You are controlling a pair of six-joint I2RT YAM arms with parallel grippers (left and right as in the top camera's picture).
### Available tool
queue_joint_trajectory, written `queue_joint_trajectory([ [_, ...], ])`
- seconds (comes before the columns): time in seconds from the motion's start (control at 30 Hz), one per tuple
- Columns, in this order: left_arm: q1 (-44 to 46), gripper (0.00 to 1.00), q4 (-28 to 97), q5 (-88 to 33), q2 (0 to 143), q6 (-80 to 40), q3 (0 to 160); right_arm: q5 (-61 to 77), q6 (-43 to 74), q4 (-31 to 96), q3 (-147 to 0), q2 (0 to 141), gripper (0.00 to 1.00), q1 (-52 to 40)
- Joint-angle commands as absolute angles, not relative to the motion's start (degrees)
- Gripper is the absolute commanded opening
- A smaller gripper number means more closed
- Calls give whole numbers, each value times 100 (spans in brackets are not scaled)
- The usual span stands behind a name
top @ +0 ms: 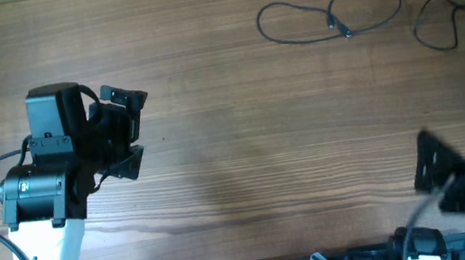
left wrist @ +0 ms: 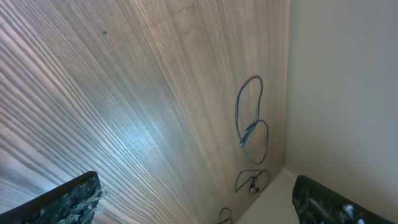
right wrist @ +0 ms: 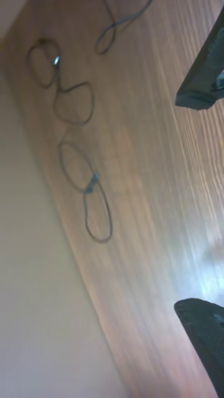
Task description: Untangle cables
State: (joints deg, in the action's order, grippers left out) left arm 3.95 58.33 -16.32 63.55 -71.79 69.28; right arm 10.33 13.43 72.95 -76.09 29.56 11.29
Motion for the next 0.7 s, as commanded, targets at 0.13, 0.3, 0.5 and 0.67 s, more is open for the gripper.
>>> queue_joint_trajectory([
  [0.13,357,100,5837,-1575,6368,-7072,6943,1706,1048,8270,-7568,1671,100,1100],
  [0.3,357,100,5837,-1575,6368,-7072,6943,1726,1048,8796,-7579,891,100,1100],
  [0.5,357,100,5837,-1575,6366,-7072,6943,1883,1009,9216,-7592,82,100,1087],
  [0.67,357,100,5837,-1575,6366,-7072,6943,2097,561,9214,-7682,32,100,681],
])
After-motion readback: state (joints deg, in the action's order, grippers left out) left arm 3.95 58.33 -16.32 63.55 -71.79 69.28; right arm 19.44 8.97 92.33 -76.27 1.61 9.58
